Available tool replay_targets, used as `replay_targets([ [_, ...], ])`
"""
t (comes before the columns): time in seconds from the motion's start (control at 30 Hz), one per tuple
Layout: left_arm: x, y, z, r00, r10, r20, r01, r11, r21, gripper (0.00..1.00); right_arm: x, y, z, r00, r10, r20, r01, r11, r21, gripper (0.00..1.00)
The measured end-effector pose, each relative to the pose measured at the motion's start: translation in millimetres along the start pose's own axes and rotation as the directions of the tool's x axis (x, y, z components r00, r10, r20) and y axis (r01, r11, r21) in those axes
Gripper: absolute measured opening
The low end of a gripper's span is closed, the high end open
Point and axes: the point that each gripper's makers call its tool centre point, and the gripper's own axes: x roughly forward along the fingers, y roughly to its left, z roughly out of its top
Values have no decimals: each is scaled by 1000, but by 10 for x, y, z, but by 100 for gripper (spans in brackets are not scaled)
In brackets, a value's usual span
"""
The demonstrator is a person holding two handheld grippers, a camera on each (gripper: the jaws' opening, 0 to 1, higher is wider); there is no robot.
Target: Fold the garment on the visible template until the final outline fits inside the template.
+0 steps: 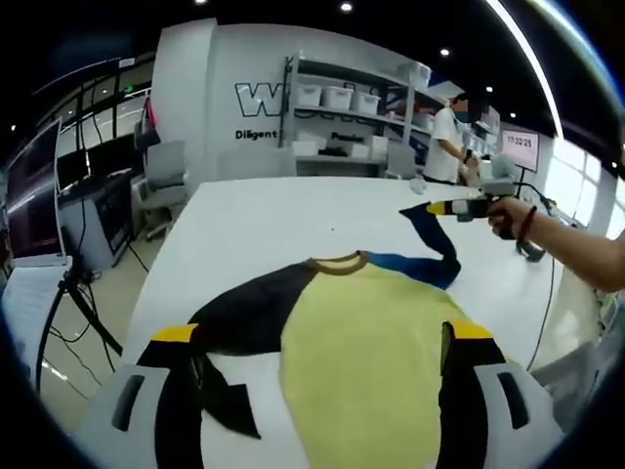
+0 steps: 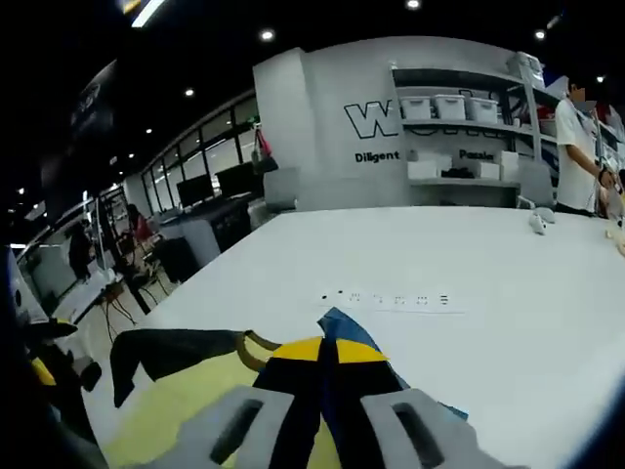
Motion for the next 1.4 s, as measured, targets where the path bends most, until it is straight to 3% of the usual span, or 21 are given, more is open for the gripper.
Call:
replay_targets([
  [0.37, -30, 59, 8, 1000, 16, 4, -16, 1000, 15, 99, 293, 814, -127, 991, 134, -29, -135, 989, -58, 0],
  [0.7, -70, 134, 52, 999, 34, 26, -35, 999, 18, 99, 387, 1464, -435, 967, 236, -95, -246, 962, -115, 0],
  [0.83, -76, 163, 56, 999, 39, 26, -39, 999, 18, 99, 400, 1736, -636, 950, 277, -145, -300, 938, -174, 0],
  [1.1, -110, 214, 64, 998, 46, 32, -47, 999, 19, 99, 465, 2056, -944, 931, 306, -201, -344, 919, -191, 0],
  [1.4, -120, 247, 76, 998, 52, 35, -53, 998, 23, 99, 531, 2195, -1297, 908, 309, -284, -377, 898, -226, 0],
])
